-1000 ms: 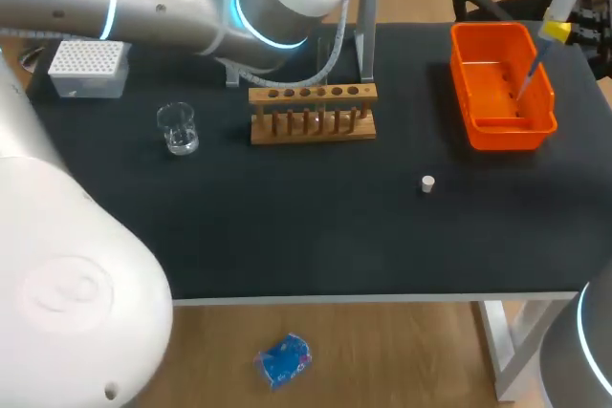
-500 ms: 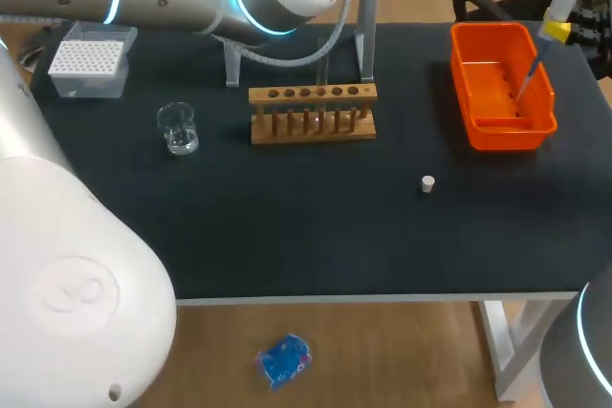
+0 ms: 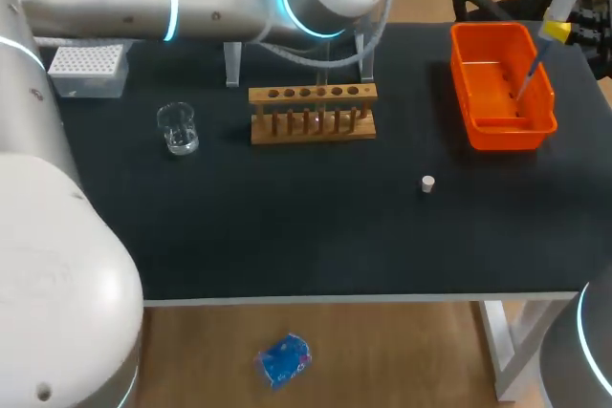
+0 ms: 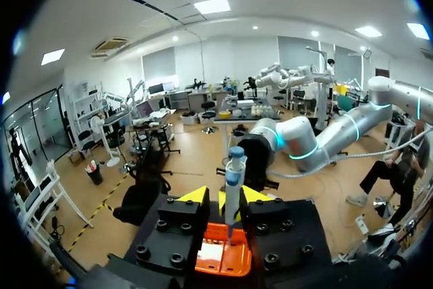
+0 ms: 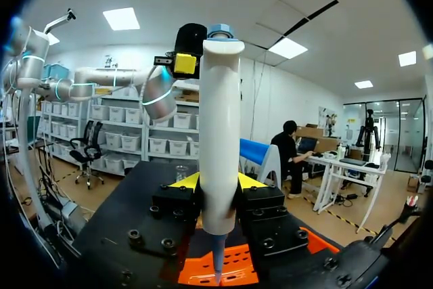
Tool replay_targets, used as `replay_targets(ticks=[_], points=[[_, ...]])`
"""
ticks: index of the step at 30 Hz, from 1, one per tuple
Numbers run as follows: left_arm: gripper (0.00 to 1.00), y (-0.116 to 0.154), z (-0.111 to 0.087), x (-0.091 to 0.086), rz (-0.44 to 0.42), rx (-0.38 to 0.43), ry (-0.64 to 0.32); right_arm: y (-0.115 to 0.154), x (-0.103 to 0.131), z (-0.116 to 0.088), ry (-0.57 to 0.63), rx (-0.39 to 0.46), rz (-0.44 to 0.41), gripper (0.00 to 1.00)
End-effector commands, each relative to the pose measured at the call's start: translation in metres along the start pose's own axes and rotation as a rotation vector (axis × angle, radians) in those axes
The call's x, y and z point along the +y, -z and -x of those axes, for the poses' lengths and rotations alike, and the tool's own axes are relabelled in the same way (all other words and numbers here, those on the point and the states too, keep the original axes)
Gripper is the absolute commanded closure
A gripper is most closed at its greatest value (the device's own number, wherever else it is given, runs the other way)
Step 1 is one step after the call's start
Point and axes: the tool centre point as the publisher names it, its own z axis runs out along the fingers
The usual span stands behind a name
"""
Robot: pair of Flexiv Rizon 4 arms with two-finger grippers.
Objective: Invert the test tube, pick up the pipette, mount the tip to pipette, aspirate from beaker and dispense into the tube, eject the tip, return the pipette, and cap with the stopper.
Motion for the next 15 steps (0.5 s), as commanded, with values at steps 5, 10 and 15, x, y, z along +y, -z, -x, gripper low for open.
replay_targets(ticks=[5, 10, 15], points=[[1.0, -0.0233, 0.0002, -0.0053, -0.066, 0.027, 0.001, 0.0006, -0.0001, 0.0008, 0.001, 0.003, 0.0, 1.0], [1.0, -0.0233, 0.0002, -0.0053, -0.066, 0.027, 0.001, 0.0006, -0.0001, 0.0008, 0.001, 0.003, 0.0, 1.0], [1.0, -0.0233, 0.0002, -0.0053, -0.066, 0.027, 0.001, 0.0006, -0.0001, 0.0008, 0.001, 0.003, 0.0, 1.0]])
